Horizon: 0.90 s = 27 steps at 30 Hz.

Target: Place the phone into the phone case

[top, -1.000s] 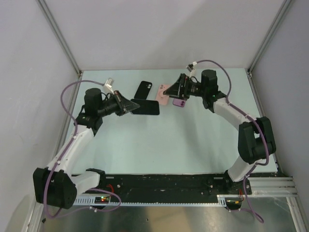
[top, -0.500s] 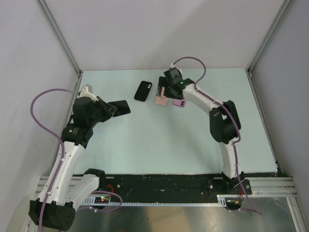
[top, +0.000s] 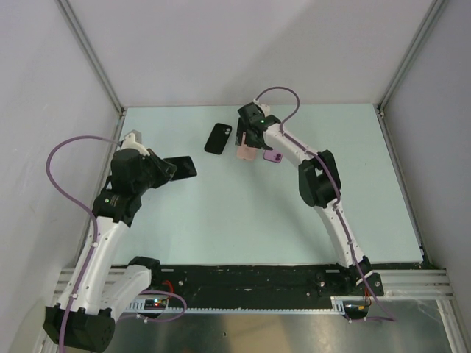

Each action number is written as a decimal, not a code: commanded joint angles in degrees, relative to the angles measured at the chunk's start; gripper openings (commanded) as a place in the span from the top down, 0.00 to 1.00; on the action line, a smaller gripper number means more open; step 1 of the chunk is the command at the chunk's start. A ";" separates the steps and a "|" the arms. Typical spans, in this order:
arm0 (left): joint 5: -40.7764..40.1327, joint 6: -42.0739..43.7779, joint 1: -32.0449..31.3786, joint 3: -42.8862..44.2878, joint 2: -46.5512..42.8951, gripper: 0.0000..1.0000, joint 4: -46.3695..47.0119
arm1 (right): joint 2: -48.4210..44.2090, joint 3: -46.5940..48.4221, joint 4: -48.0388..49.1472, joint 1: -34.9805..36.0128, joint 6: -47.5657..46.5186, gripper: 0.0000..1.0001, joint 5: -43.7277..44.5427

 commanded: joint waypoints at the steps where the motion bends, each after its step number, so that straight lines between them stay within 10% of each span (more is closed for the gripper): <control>1: 0.59 1.79 0.32 2.38 -1.31 1.00 3.43 | 2.96 6.42 -2.82 0.98 -0.03 0.01 1.87; 27: 2.66 1.58 0.47 2.49 -0.86 1.00 3.61 | 10.57 12.38 -8.05 3.73 -0.48 0.01 3.15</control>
